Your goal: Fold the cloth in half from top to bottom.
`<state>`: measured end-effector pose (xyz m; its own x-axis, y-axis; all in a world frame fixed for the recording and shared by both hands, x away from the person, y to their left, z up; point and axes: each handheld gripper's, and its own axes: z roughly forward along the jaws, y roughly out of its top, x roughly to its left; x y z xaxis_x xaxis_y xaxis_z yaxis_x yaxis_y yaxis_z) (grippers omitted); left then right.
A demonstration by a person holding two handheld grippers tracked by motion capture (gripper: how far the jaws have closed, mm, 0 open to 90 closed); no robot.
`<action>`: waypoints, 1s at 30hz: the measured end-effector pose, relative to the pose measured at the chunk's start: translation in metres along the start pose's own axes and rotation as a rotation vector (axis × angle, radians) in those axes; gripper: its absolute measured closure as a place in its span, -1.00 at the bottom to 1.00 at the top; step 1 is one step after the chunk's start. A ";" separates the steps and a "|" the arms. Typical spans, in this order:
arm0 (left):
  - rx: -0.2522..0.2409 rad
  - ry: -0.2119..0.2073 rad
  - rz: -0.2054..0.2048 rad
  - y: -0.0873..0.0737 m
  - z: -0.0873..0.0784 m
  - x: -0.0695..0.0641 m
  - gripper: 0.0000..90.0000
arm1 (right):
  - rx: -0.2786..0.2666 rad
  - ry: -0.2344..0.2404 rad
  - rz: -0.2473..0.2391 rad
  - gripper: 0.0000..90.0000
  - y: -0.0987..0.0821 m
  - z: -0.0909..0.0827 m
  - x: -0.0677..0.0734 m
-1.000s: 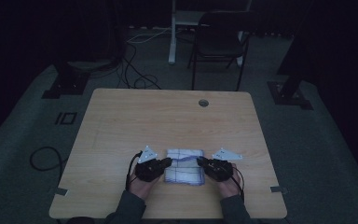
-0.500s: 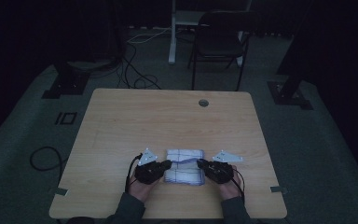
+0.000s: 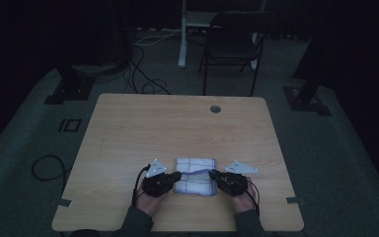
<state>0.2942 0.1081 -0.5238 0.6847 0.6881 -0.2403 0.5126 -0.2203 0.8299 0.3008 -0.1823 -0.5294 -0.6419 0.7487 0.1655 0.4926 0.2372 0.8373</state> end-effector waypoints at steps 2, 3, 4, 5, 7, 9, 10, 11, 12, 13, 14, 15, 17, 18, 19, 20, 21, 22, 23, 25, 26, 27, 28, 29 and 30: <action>0.000 -0.001 -0.001 -0.001 0.000 -0.001 0.88 | 0.001 -0.003 -0.003 0.77 -0.001 0.000 0.000; 0.001 0.000 -0.002 -0.001 0.000 -0.001 0.88 | 0.002 -0.003 -0.004 0.77 -0.001 -0.001 0.000; 0.002 -0.001 -0.002 -0.002 -0.001 -0.001 0.88 | 0.002 -0.003 -0.005 0.76 -0.001 -0.001 0.000; 0.002 -0.003 -0.003 -0.002 -0.001 -0.001 0.88 | 0.002 -0.004 -0.008 0.76 -0.001 -0.001 0.001; 0.002 -0.003 -0.003 -0.002 -0.002 -0.001 0.87 | 0.001 -0.006 -0.006 0.75 -0.001 -0.002 0.001; 0.003 -0.009 -0.001 -0.002 -0.003 -0.002 0.84 | -0.003 -0.007 -0.006 0.72 -0.001 -0.004 0.001; -0.001 -0.012 -0.001 -0.001 -0.004 -0.002 0.81 | -0.004 -0.009 -0.005 0.69 -0.001 -0.005 0.001; -0.008 -0.015 -0.001 -0.001 -0.006 -0.003 0.77 | -0.009 -0.012 -0.002 0.62 -0.001 -0.006 0.001; -0.015 -0.020 -0.002 0.000 -0.007 -0.003 0.73 | -0.016 -0.016 -0.002 0.53 -0.001 -0.008 0.000; -0.024 -0.022 -0.001 0.001 -0.008 -0.003 0.71 | -0.022 -0.021 -0.001 0.48 -0.001 -0.010 0.000; -0.028 -0.023 0.003 0.002 -0.009 -0.003 0.68 | -0.031 -0.023 0.000 0.44 0.000 -0.012 -0.001; -0.034 -0.023 0.003 0.003 -0.011 -0.003 0.65 | -0.039 -0.024 0.003 0.39 0.000 -0.015 -0.001; -0.046 -0.024 0.002 0.004 -0.012 -0.002 0.62 | -0.054 -0.033 0.009 0.34 0.001 -0.018 -0.002; -0.052 -0.021 -0.001 0.005 -0.013 -0.002 0.60 | -0.060 -0.035 0.010 0.32 0.001 -0.020 -0.003; -0.055 -0.020 -0.004 0.005 -0.014 -0.001 0.59 | -0.067 -0.041 0.011 0.30 0.002 -0.021 -0.005; -0.057 -0.017 -0.004 0.006 -0.015 0.000 0.58 | -0.072 -0.046 0.015 0.28 0.002 -0.022 -0.006; -0.059 -0.012 -0.007 0.006 -0.015 0.001 0.57 | -0.078 -0.051 0.018 0.27 0.002 -0.023 -0.008; -0.059 -0.007 -0.008 0.006 -0.015 0.002 0.56 | -0.078 -0.060 0.023 0.25 0.002 -0.023 -0.010; -0.058 -0.002 -0.012 0.006 -0.016 0.004 0.56 | -0.081 -0.070 0.028 0.25 0.002 -0.024 -0.012; -0.055 0.011 -0.017 0.005 -0.016 0.007 0.55 | -0.085 -0.081 0.037 0.24 0.002 -0.026 -0.016; -0.053 0.016 -0.019 0.005 -0.016 0.009 0.55 | -0.083 -0.089 0.042 0.24 0.002 -0.026 -0.018; -0.053 0.023 -0.020 0.004 -0.016 0.010 0.55 | -0.080 -0.097 0.045 0.24 0.001 -0.026 -0.021; -0.052 0.033 -0.022 0.004 -0.016 0.012 0.53 | -0.071 -0.111 0.044 0.24 0.001 -0.026 -0.023; -0.046 0.042 -0.020 0.003 -0.016 0.014 0.53 | -0.060 -0.125 0.042 0.23 0.000 -0.025 -0.025; -0.044 0.052 -0.023 0.003 -0.016 0.016 0.52 | -0.046 -0.140 0.036 0.22 0.000 -0.024 -0.026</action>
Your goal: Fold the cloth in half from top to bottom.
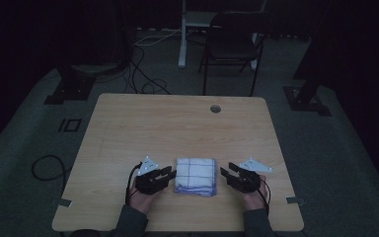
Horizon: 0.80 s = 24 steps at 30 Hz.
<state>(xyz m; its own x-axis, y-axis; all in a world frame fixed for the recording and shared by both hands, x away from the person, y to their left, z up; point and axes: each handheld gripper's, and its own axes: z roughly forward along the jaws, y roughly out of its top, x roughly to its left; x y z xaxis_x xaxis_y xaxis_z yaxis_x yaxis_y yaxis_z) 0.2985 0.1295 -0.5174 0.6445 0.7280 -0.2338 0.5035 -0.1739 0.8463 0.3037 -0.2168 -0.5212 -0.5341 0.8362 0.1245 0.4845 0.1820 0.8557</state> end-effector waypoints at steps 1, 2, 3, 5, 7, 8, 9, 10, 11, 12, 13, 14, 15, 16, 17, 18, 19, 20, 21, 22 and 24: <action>0.003 0.011 -0.001 0.000 0.000 0.002 0.51 | 0.013 -0.020 -0.011 0.22 0.000 0.001 -0.001; 0.010 0.014 -0.006 0.000 0.000 0.005 0.50 | 0.028 -0.043 -0.025 0.22 -0.001 0.002 -0.002; 0.012 0.019 -0.016 -0.001 -0.001 0.007 0.50 | 0.039 -0.055 -0.027 0.21 -0.001 0.003 -0.002; 0.011 0.032 -0.024 -0.001 -0.002 0.011 0.50 | 0.049 -0.062 -0.023 0.21 -0.002 0.005 -0.005; 0.010 0.047 -0.027 -0.001 -0.003 0.015 0.49 | 0.062 -0.080 -0.028 0.20 -0.002 0.006 -0.007; 0.011 0.058 -0.025 -0.001 -0.003 0.017 0.47 | 0.067 -0.087 -0.027 0.20 -0.003 0.007 -0.008; 0.015 0.066 -0.024 -0.001 -0.003 0.019 0.47 | 0.073 -0.095 -0.029 0.20 -0.003 0.008 -0.010; 0.024 0.070 -0.025 -0.001 -0.003 0.021 0.45 | 0.077 -0.107 -0.029 0.18 -0.003 0.009 -0.011; 0.038 0.073 -0.028 -0.001 -0.003 0.024 0.43 | 0.081 -0.117 -0.029 0.18 -0.003 0.010 -0.013; 0.051 0.080 -0.038 -0.001 -0.002 0.027 0.43 | 0.087 -0.129 -0.033 0.18 -0.003 0.012 -0.015; 0.059 0.085 -0.042 -0.001 -0.001 0.029 0.43 | 0.093 -0.141 -0.035 0.18 -0.003 0.013 -0.017; 0.069 0.094 -0.046 -0.002 -0.001 0.032 0.42 | 0.096 -0.147 -0.031 0.17 -0.004 0.014 -0.018; 0.074 0.103 -0.047 -0.003 0.000 0.034 0.41 | 0.099 -0.152 -0.024 0.17 -0.004 0.015 -0.020; 0.080 0.121 -0.048 -0.003 0.000 0.037 0.41 | 0.102 -0.154 -0.020 0.17 -0.004 0.016 -0.021; 0.082 0.130 -0.050 -0.003 0.001 0.039 0.41 | 0.104 -0.158 -0.018 0.17 -0.004 0.016 -0.022; 0.086 0.141 -0.050 -0.004 0.001 0.042 0.39 | 0.107 -0.161 -0.016 0.16 -0.005 0.017 -0.024; 0.085 0.157 -0.052 -0.004 0.001 0.044 0.38 | 0.110 -0.165 -0.009 0.16 -0.005 0.017 -0.024; 0.087 0.172 -0.052 -0.004 0.002 0.046 0.38 | 0.112 -0.167 -0.008 0.16 -0.005 0.017 -0.026; 0.085 0.183 -0.051 -0.004 0.002 0.048 0.36 | 0.115 -0.170 0.000 0.16 -0.005 0.017 -0.027; 0.087 0.191 -0.055 -0.004 0.002 0.050 0.36 | 0.117 -0.171 0.003 0.16 -0.006 0.017 -0.028; 0.087 0.204 -0.068 -0.005 0.003 0.054 0.36 | 0.123 -0.174 0.012 0.16 -0.006 0.018 -0.030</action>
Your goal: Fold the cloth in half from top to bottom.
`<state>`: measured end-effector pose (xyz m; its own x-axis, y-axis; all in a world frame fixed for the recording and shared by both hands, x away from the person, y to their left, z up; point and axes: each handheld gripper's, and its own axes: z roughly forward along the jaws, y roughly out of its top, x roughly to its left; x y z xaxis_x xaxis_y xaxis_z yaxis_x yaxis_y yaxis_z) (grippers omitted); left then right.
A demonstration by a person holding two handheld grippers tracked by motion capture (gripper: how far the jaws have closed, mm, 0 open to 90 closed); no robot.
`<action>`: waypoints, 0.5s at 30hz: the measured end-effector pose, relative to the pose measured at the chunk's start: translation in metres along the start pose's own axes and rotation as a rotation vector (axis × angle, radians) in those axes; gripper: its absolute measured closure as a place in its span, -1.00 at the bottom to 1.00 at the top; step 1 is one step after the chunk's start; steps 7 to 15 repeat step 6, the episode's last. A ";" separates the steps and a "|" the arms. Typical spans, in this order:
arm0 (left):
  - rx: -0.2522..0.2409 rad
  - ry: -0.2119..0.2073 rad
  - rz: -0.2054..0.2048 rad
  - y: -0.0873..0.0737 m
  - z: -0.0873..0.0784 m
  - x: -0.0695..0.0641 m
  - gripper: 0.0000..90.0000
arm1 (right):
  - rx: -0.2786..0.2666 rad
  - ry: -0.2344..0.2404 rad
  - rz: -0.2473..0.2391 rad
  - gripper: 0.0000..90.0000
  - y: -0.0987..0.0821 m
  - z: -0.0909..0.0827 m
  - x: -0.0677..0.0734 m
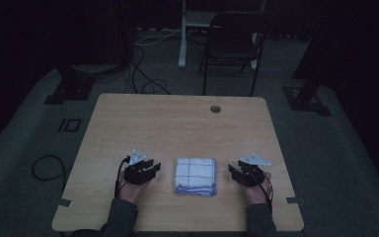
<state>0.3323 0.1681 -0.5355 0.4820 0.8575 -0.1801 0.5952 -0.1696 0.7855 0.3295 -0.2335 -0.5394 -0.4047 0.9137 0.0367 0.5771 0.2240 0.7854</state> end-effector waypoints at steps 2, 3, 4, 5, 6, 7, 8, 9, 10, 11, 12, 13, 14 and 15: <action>-0.002 0.012 -0.008 0.000 0.001 0.003 0.36 | 0.010 -0.005 0.010 0.16 -0.001 0.002 -0.002; 0.002 0.021 -0.004 0.000 0.001 0.004 0.36 | 0.012 -0.007 0.016 0.16 -0.001 0.002 -0.003; 0.003 0.029 -0.003 0.000 0.001 0.004 0.36 | 0.013 -0.007 0.025 0.16 -0.001 0.003 -0.004; 0.003 0.035 -0.004 0.000 0.002 0.005 0.36 | 0.013 -0.010 0.030 0.16 -0.001 0.004 -0.005; 0.004 0.041 -0.005 0.000 0.003 0.006 0.36 | 0.015 -0.013 0.033 0.16 -0.001 0.005 -0.005; 0.004 0.041 -0.005 0.000 0.003 0.006 0.36 | 0.015 -0.013 0.033 0.16 -0.001 0.005 -0.005; 0.004 0.041 -0.005 0.000 0.003 0.006 0.36 | 0.015 -0.013 0.033 0.16 -0.001 0.005 -0.005; 0.004 0.041 -0.005 0.000 0.003 0.006 0.36 | 0.015 -0.013 0.033 0.16 -0.001 0.005 -0.005; 0.004 0.041 -0.005 0.000 0.003 0.006 0.36 | 0.015 -0.013 0.033 0.16 -0.001 0.005 -0.005; 0.004 0.041 -0.005 0.000 0.003 0.006 0.36 | 0.015 -0.013 0.033 0.16 -0.001 0.005 -0.005; 0.004 0.041 -0.005 0.000 0.003 0.006 0.36 | 0.015 -0.013 0.033 0.16 -0.001 0.005 -0.005; 0.004 0.041 -0.005 0.000 0.003 0.006 0.36 | 0.015 -0.013 0.033 0.16 -0.001 0.005 -0.005; 0.004 0.041 -0.005 0.000 0.003 0.006 0.36 | 0.015 -0.013 0.033 0.16 -0.001 0.005 -0.005; 0.004 0.041 -0.005 0.000 0.003 0.006 0.36 | 0.015 -0.013 0.033 0.16 -0.001 0.005 -0.005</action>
